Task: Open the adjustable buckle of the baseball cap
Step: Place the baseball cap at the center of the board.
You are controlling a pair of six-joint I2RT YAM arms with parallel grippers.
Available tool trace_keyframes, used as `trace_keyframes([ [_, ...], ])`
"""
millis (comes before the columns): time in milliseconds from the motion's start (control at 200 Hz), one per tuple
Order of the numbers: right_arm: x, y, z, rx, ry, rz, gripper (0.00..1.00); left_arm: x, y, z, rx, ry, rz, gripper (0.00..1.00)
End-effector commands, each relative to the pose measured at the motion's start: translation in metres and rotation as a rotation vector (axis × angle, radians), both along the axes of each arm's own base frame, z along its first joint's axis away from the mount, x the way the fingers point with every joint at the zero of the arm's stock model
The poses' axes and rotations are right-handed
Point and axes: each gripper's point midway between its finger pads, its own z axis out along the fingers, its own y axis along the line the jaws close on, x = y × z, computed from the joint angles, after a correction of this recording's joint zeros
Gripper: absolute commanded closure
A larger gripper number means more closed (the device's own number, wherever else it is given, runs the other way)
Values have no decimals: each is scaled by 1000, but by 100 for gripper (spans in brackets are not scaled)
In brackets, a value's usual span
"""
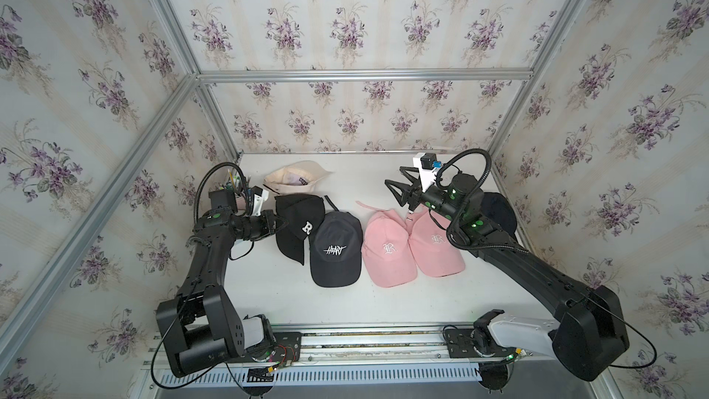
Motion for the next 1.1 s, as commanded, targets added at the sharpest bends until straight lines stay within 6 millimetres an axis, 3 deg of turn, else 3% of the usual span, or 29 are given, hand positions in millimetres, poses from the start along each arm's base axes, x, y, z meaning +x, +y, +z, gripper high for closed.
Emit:
trace_keyframes([
  [0, -1, 1, 7, 9, -54, 10, 29, -6, 9, -17, 77, 54, 10, 96],
  [205, -2, -1, 1, -6, -64, 8, 29, -20, 31, -27, 233, 104, 83, 81],
  [490, -5, 2, -1, 7, -60, 31, 29, -18, 41, -42, 262, 184, 102, 77],
  [869, -14, -4, -4, 24, -56, 25, 29, -21, 73, -55, 434, 279, 154, 67],
  [1029, -15, -2, -4, 34, -48, 36, 29, -25, 77, -53, 446, 323, 179, 48],
  [1094, -15, -2, -4, 37, -45, 35, 29, -25, 78, -50, 446, 322, 189, 46],
])
